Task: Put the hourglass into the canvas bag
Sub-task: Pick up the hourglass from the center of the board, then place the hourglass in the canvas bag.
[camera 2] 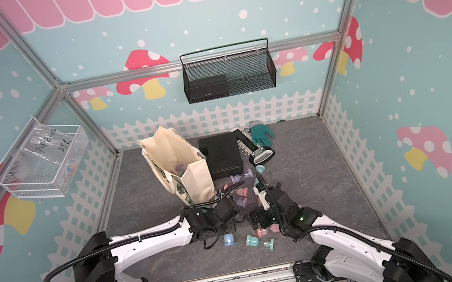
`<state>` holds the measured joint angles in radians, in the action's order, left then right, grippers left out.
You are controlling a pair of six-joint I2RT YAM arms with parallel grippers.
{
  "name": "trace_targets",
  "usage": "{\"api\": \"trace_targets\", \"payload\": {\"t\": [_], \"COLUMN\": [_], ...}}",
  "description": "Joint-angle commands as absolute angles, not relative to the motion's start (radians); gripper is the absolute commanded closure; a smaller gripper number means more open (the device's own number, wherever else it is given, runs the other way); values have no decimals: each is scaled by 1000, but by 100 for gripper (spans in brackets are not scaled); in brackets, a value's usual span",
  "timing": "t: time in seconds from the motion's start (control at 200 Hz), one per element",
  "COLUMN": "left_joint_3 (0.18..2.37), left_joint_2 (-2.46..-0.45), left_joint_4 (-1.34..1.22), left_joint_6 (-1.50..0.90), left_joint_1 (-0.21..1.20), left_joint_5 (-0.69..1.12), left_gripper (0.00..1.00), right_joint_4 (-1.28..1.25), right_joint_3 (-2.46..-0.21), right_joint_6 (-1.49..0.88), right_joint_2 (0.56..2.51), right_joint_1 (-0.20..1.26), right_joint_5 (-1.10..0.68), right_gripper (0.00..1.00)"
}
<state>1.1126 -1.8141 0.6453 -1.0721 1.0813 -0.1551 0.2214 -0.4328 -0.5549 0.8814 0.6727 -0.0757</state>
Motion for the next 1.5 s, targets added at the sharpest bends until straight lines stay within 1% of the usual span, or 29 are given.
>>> {"api": "trace_targets", "payload": {"t": [0.0, 0.265, 0.435, 0.765, 0.94, 1.056, 1.091, 1.496], "left_joint_3": [1117, 1120, 1113, 1088, 1093, 1091, 1094, 1168], "left_joint_2": [-1837, -1829, -1793, -1665, -1590, -1551, -1540, -1400], "left_joint_4": [629, 626, 627, 638, 684, 692, 702, 781], "left_joint_6": [-1100, -1075, -1059, -1018, -986, -962, -957, -789], "left_joint_1": [1086, 1091, 1094, 1094, 1092, 1091, 1091, 1023], "left_joint_5": [-185, -182, -203, -235, -302, -314, -350, -420], "left_gripper": [53, 62, 65, 67, 68, 68, 68, 70], "right_joint_4": [201, 174, 164, 129, 115, 95, 90, -34], "right_joint_3": [-417, -425, -428, -459, -472, -468, -469, -486], "right_joint_6": [-555, -558, -558, -545, -535, -527, -523, -480], "right_joint_2": [870, 888, 891, 940, 947, 937, 933, 896], "right_joint_1": [664, 661, 661, 659, 657, 657, 657, 657], "right_joint_5": [-66, -83, -77, -90, -98, -102, -104, -150], "right_gripper": [0, 0, 0, 0, 0, 0, 0, 0]}}
